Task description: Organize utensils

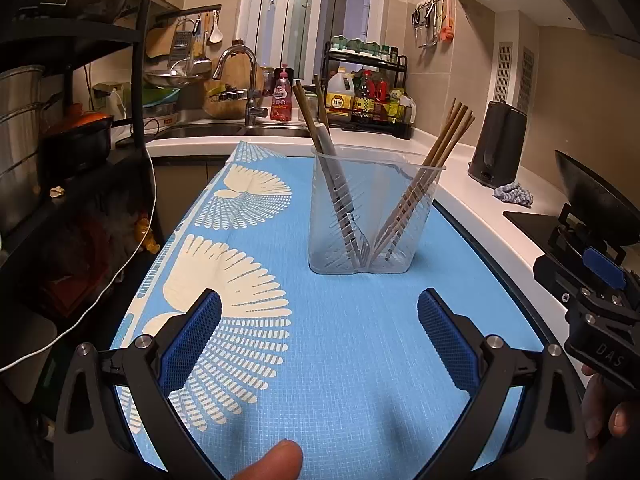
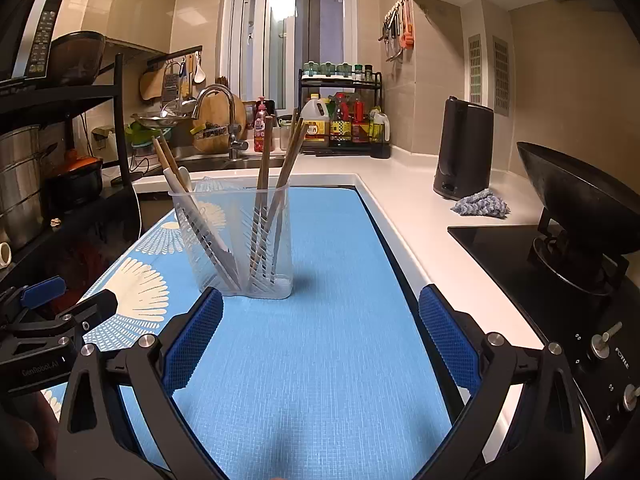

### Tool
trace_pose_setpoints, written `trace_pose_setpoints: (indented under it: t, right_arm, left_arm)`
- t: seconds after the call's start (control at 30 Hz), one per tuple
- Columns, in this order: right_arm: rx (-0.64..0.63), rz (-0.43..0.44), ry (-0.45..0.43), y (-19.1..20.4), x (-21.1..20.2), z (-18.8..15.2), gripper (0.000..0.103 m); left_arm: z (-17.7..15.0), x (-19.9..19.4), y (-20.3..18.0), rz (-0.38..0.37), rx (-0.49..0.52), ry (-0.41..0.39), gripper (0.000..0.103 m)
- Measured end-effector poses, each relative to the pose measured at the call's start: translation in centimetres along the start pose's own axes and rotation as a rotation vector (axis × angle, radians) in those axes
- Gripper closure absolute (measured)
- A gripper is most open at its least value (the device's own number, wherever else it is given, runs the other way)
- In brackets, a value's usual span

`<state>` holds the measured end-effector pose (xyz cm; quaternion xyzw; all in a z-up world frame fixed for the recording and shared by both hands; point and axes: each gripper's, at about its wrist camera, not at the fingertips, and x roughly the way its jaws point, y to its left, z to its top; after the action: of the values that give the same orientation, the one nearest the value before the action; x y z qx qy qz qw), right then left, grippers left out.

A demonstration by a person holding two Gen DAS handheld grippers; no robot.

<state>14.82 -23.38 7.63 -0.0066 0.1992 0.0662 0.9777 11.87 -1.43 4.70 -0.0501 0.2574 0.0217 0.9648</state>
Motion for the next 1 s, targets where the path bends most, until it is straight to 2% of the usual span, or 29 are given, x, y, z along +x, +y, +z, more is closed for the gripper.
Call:
trace_pose_setpoints:
  t: [1.0]
  right_arm:
    - [-0.012,0.006,0.009,0.38,0.14,-0.24,0.006]
  left_arm:
    - [0.05,-0.24,-0.36,-0.013,0.011,-0.020,0.007]
